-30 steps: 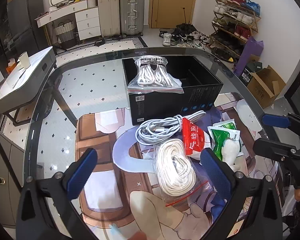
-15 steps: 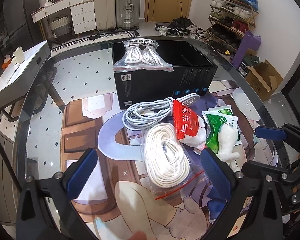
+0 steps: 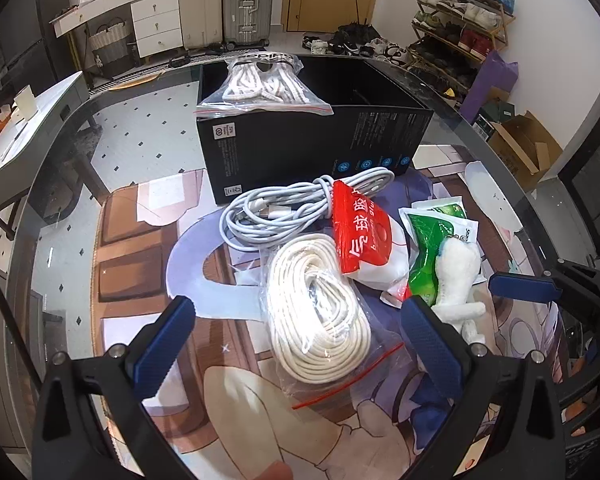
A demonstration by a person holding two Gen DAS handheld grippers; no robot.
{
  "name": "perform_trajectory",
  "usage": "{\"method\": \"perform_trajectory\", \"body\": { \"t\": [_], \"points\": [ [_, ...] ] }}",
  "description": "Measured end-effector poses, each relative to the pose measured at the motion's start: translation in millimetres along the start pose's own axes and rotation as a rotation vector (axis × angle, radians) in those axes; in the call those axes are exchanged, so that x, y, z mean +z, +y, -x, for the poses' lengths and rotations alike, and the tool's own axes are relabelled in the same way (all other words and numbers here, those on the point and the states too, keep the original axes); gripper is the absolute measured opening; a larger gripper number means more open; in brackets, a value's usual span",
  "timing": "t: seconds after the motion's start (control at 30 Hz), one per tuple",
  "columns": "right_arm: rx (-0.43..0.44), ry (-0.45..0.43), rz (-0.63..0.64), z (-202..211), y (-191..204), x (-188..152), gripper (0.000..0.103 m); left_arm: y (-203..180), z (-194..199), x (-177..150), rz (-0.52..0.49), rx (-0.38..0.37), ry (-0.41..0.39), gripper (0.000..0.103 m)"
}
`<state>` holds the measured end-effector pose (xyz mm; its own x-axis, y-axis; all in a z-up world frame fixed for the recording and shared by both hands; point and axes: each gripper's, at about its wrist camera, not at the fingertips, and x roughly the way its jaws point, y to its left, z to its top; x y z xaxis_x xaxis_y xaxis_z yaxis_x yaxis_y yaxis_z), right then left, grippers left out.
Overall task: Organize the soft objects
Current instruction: 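Withdraw both grippers from the black box back over the table items, then grasp the white plush toy with the right gripper while the left gripper grasps the coiled rope bag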
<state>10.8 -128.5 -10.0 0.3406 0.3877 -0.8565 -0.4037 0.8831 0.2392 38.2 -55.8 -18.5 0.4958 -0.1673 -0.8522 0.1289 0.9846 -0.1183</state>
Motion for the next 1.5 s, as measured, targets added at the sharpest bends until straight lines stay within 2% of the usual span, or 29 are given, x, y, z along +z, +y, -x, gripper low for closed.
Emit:
{"method": "perform_trajectory", "body": {
  "t": [0.43, 0.57, 0.67, 0.8, 1.2, 1.5],
  "points": [
    [-0.006, 0.038, 0.006, -19, 6, -2, 0.064, 0, -10, 1, 0.000, -0.007, 0.027, 0.101],
    [-0.023, 0.052, 0.009, -27, 5, -2, 0.060, 0, -18, 1, 0.005, -0.001, 0.049, 0.091],
    [-0.027, 0.054, 0.010, -27, 3, -2, 0.055, 0, -22, 0, 0.006, -0.001, 0.058, 0.091],
    [-0.021, 0.055, 0.010, -25, -1, -3, 0.047, 1, -24, 0, 0.003, 0.005, 0.058, 0.083],
    [-0.004, 0.055, 0.012, -20, -6, -5, 0.041, 11, -18, -1, -0.008, 0.026, 0.042, 0.052],
    [-0.004, 0.043, 0.015, -12, -9, -3, 0.031, 17, -13, -5, -0.005, 0.024, 0.047, 0.040]
  ]
}}
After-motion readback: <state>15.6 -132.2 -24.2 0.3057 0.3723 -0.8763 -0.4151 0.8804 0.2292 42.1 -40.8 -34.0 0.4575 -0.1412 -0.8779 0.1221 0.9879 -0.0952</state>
